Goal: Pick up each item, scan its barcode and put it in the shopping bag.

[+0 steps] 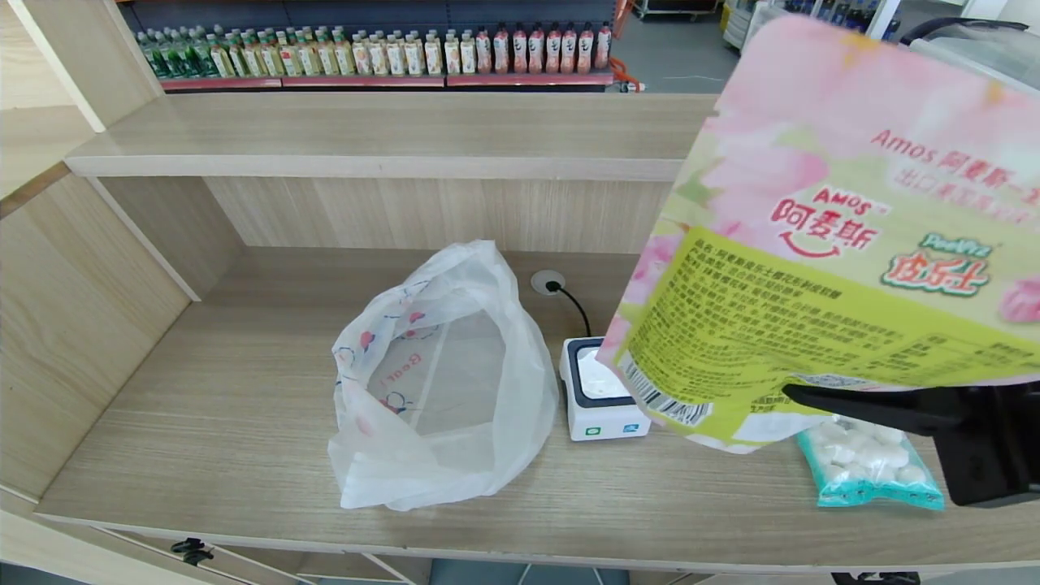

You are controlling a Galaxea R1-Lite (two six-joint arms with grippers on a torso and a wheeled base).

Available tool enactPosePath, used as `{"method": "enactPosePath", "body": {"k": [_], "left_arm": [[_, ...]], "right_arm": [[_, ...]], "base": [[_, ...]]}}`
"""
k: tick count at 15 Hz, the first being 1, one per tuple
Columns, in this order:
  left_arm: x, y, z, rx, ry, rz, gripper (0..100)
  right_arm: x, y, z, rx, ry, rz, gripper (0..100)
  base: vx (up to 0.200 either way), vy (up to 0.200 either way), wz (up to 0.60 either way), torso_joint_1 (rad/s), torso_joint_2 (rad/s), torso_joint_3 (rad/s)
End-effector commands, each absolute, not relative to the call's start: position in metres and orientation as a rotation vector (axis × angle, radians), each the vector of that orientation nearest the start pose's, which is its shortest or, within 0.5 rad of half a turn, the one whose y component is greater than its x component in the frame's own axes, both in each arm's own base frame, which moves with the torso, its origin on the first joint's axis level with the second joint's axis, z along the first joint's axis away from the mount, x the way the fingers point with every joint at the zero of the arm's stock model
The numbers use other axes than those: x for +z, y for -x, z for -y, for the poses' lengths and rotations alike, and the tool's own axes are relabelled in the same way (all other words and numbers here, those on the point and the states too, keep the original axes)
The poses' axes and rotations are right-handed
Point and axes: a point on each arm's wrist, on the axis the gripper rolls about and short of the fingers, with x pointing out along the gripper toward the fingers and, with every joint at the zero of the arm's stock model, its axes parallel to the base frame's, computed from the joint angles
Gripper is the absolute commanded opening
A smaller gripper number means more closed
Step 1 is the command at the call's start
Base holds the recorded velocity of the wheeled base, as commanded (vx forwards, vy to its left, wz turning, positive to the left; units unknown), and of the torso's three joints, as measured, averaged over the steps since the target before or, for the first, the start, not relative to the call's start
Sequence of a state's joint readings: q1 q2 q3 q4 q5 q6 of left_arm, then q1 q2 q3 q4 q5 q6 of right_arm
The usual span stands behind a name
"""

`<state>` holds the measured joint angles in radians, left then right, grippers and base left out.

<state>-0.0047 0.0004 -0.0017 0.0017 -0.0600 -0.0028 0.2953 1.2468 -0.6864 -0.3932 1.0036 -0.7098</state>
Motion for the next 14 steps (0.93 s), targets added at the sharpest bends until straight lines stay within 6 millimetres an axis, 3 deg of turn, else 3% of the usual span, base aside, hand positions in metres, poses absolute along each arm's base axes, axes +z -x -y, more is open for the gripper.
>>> {"method": "enactPosePath", "body": {"k": [1,5,9,14], "left_arm": [[0.076,0.023,0.001,-0.064,0.003,0.0,100],[0.076,0.023,0.001,-0.064,0.003,0.0,100],[0.076,0.023,0.001,-0.064,0.003,0.0,100],[0.076,0.023,0.001,-0.064,0.003,0.0,100]], "right_arm": [[0.225,-0.187,-0.068,1.269,0.578,0.264,0],[0.238,-0.178,-0.053,1.207,0.531,0.201,0],[0.242,-0.166,-0.046,0.849,0.542,0.056,0],[0.243,-0.143,-0.045,0.864,0.502,0.023,0]], "base": [[0.0,0.0,0.0,0.0,0.0,0.0],[0.0,0.0,0.0,0.0,0.0,0.0],[0.0,0.0,0.0,0.0,0.0,0.0],[0.0,0.0,0.0,0.0,0.0,0.0]]}}
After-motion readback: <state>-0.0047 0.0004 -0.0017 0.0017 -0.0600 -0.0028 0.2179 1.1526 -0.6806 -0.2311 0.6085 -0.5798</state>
